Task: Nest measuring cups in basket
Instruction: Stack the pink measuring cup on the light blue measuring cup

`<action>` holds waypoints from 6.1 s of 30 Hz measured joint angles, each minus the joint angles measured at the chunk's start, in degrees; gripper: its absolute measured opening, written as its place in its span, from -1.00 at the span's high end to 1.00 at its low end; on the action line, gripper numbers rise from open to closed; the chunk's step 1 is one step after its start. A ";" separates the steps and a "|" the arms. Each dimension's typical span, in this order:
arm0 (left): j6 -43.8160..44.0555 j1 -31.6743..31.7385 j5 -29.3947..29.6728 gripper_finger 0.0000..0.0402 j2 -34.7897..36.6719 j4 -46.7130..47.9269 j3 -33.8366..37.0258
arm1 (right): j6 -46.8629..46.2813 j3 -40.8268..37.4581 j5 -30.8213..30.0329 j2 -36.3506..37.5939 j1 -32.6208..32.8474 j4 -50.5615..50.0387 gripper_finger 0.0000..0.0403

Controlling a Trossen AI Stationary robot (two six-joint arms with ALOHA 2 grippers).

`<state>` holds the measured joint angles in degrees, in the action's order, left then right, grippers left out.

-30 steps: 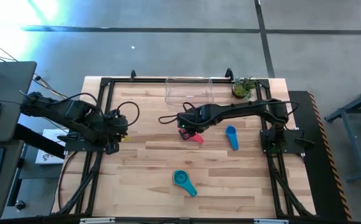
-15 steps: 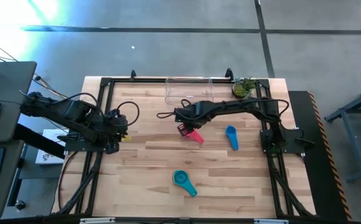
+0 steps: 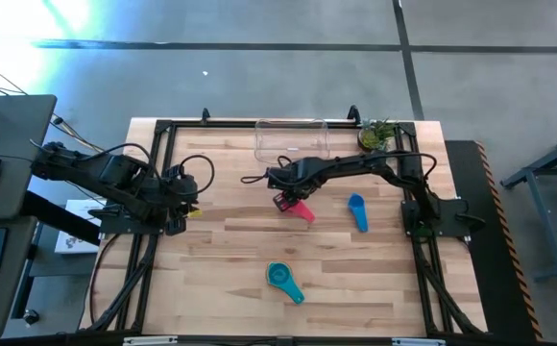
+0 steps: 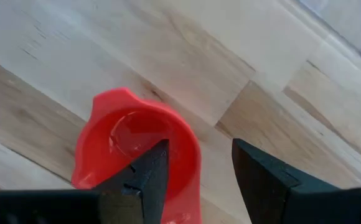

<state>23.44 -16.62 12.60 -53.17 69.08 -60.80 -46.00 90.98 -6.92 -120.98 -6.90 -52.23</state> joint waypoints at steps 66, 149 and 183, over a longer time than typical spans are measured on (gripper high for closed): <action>7.50 0.00 0.02 0.61 -0.07 0.00 0.00 | -38.66 13.66 3.54 9.70 28.66 -3.91 1.00; 6.93 -0.01 2.17 0.61 -0.09 0.03 -0.02 | -36.48 23.47 11.02 -7.18 26.82 -10.47 0.98; 6.97 -0.01 2.16 0.61 -0.09 0.06 -0.02 | -36.43 23.50 11.25 -5.29 26.83 -19.42 0.57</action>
<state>30.41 -16.63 14.76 -53.25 69.13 -60.82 -82.42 114.48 4.34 -126.27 19.93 -71.65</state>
